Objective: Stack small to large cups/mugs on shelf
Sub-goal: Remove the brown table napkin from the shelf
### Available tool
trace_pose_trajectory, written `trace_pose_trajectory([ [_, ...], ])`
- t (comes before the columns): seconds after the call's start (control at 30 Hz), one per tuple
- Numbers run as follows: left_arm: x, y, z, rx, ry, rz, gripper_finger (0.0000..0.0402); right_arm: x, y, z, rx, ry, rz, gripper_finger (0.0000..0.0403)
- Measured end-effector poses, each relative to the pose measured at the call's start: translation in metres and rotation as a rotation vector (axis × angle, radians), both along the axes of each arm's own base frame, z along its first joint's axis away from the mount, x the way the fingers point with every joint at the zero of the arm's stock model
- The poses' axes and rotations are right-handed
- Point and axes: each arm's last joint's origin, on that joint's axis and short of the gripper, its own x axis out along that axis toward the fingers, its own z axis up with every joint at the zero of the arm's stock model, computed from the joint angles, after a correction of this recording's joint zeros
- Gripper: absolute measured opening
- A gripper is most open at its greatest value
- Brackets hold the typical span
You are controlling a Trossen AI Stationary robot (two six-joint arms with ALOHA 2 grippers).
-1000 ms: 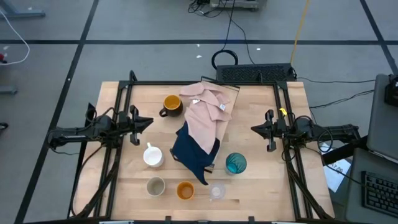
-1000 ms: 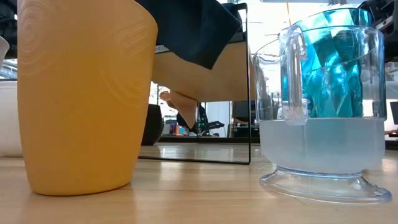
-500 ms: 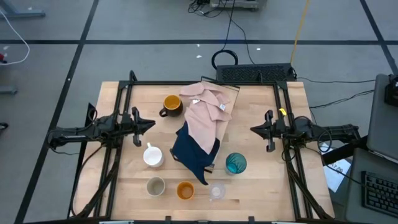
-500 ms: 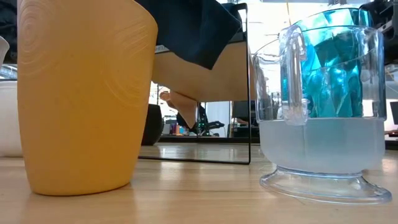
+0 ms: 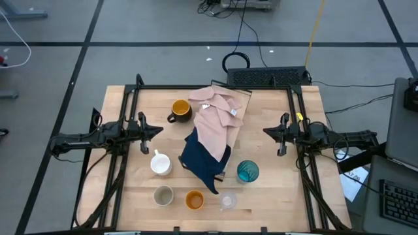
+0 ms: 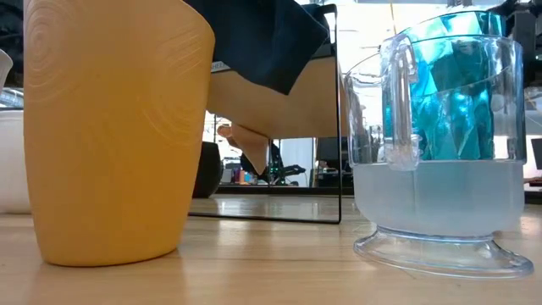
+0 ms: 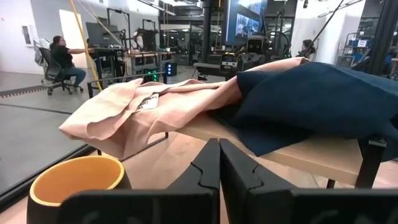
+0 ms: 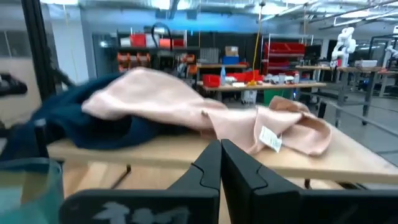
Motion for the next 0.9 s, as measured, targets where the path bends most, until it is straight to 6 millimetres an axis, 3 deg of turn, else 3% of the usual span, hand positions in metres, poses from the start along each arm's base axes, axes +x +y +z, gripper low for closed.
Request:
trace_pose_trajectory([
  [0.13, 0.000, 0.000, 0.001, 0.010, -0.009, 0.001, 0.0020, -0.001, 0.000, 0.005, -0.077, -0.041, -0.016, 0.0000],
  [0.33, -0.001, 0.000, 0.005, 0.001, -0.055, 0.005, 0.0036, -0.002, 0.000, 0.009, 0.087, -0.105, 0.010, 0.0000],
  [0.5, 0.000, 0.000, 0.005, -0.019, -0.052, 0.006, 0.0037, -0.011, -0.001, 0.035, 0.032, -0.372, 0.004, 0.0003],
  [0.53, 0.000, 0.000, 0.004, -0.018, -0.050, 0.007, 0.0037, -0.011, -0.001, 0.038, 0.022, -0.346, 0.005, 0.0007],
  [0.67, 0.000, 0.000, 0.004, -0.015, -0.049, 0.011, 0.0037, -0.023, -0.001, 0.093, 0.035, -0.290, 0.005, 0.0045],
  [0.8, -0.001, 0.001, 0.004, -0.017, -0.050, 0.039, 0.0037, -0.007, 0.000, 0.123, -0.031, -0.061, -0.005, 0.0095],
  [0.9, -0.001, 0.001, 0.005, -0.021, -0.055, 0.052, 0.0037, 0.012, 0.001, 0.126, -0.114, 0.098, -0.009, 0.0122],
])
